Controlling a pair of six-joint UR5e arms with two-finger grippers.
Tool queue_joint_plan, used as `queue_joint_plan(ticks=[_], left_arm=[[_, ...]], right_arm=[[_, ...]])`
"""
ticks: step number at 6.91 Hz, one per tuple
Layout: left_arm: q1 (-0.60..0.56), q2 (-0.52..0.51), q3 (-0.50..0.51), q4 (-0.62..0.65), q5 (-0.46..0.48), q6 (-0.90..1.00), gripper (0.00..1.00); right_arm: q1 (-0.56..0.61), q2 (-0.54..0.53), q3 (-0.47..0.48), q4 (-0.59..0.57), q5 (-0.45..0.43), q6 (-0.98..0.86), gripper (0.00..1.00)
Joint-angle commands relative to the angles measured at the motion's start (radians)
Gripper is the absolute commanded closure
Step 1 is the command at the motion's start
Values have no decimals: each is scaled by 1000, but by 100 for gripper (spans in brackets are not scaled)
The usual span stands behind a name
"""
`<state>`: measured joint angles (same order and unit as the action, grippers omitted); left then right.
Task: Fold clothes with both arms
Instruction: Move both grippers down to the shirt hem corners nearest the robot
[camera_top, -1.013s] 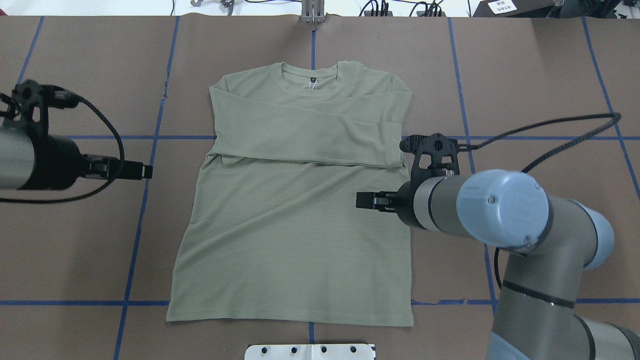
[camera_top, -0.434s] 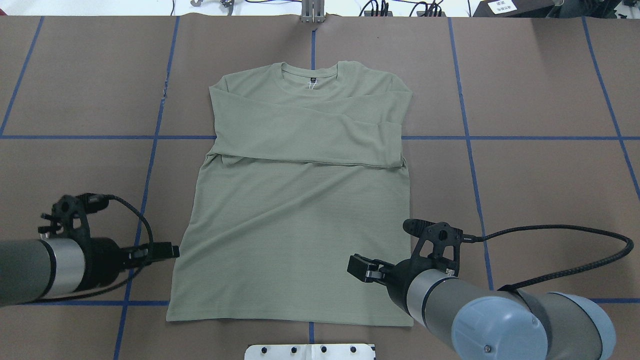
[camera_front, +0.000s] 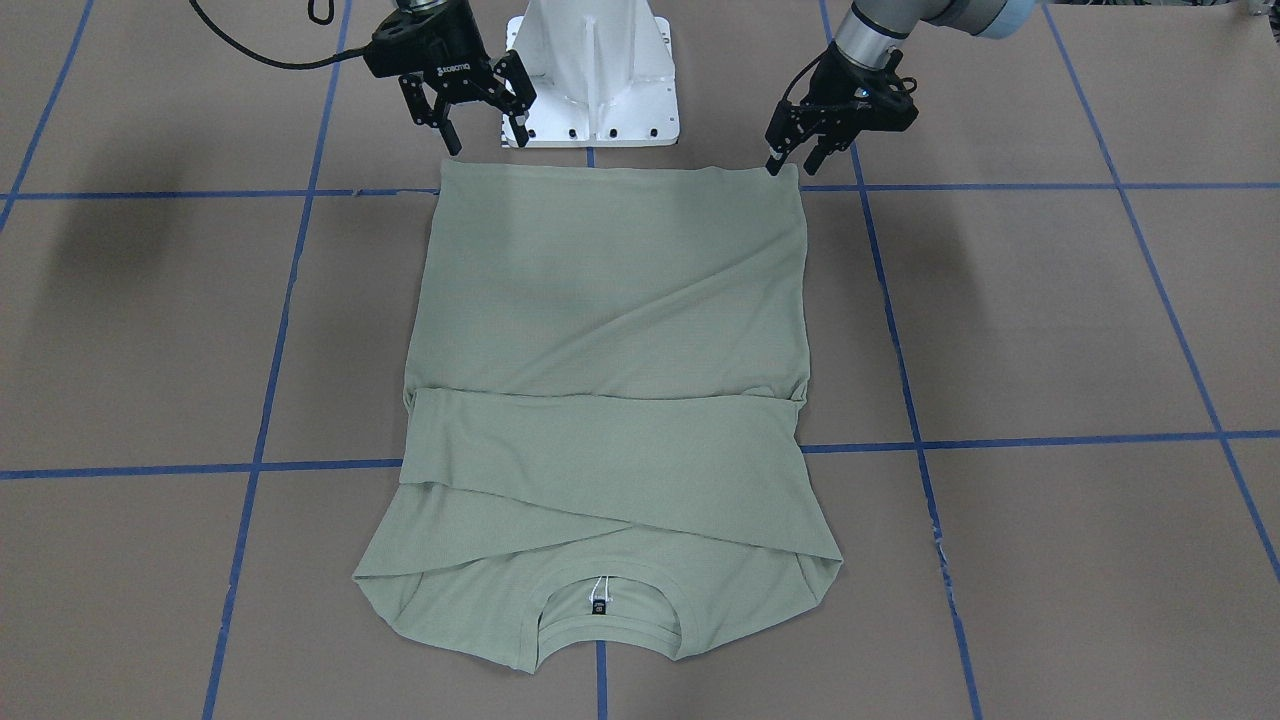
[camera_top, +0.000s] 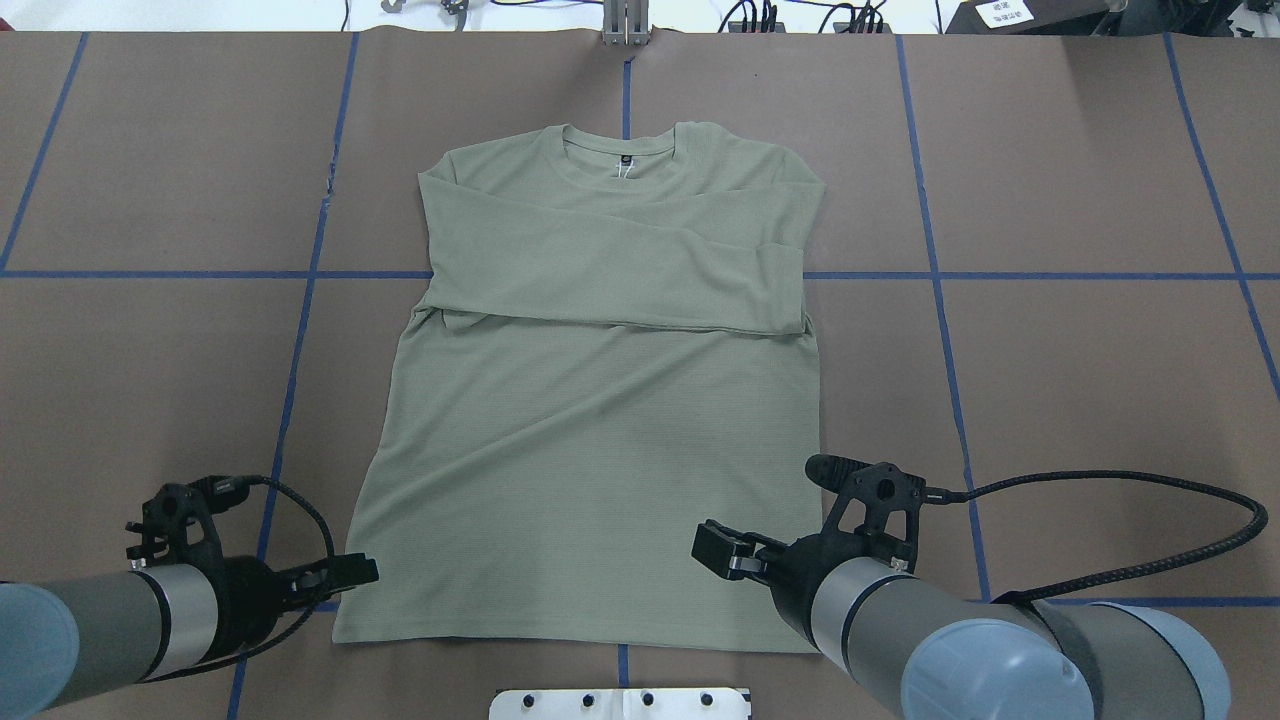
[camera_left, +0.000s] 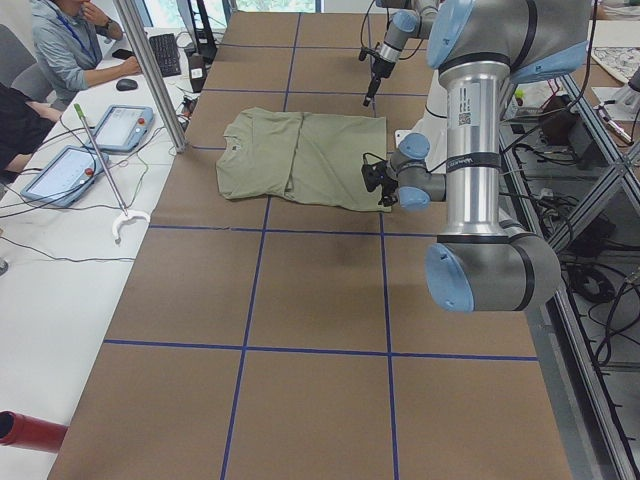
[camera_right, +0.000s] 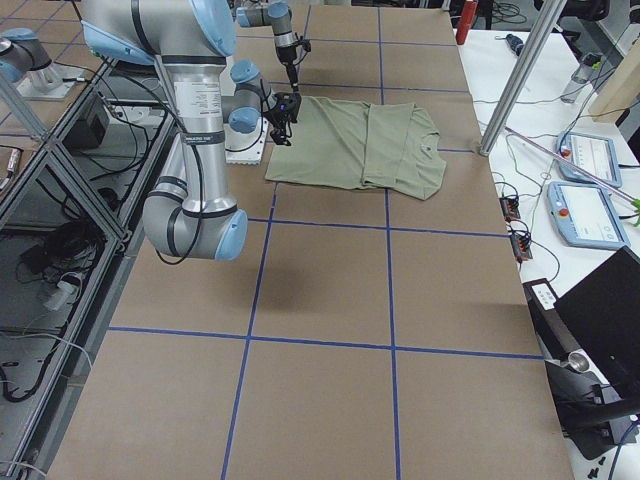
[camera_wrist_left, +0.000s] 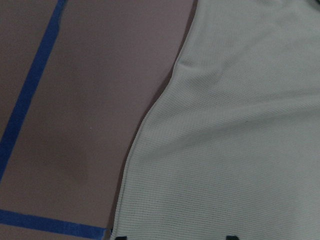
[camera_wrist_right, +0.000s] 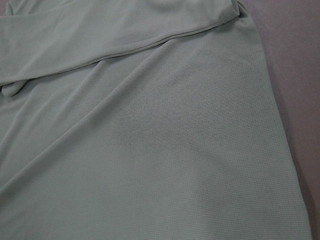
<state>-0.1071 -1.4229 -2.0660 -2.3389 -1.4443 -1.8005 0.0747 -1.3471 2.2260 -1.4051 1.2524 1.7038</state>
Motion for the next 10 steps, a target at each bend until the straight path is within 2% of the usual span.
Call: queue_joint_plan(ticks=[1,4,6,10], left_arm=[[21,4,41,-66,15,-5,28],[55,21,41,-65,16,-4,28],[55,19,41,-65,15,3,35],[63,15,44,-62,12,6,36]], right_arm=[[-1,-1,-2,0,-1,0,0],[0,-4,-3,0,-1,0,0],[0,-4,-3,0,-7,0,0],[0,-4,-9,0,-7,0,0]])
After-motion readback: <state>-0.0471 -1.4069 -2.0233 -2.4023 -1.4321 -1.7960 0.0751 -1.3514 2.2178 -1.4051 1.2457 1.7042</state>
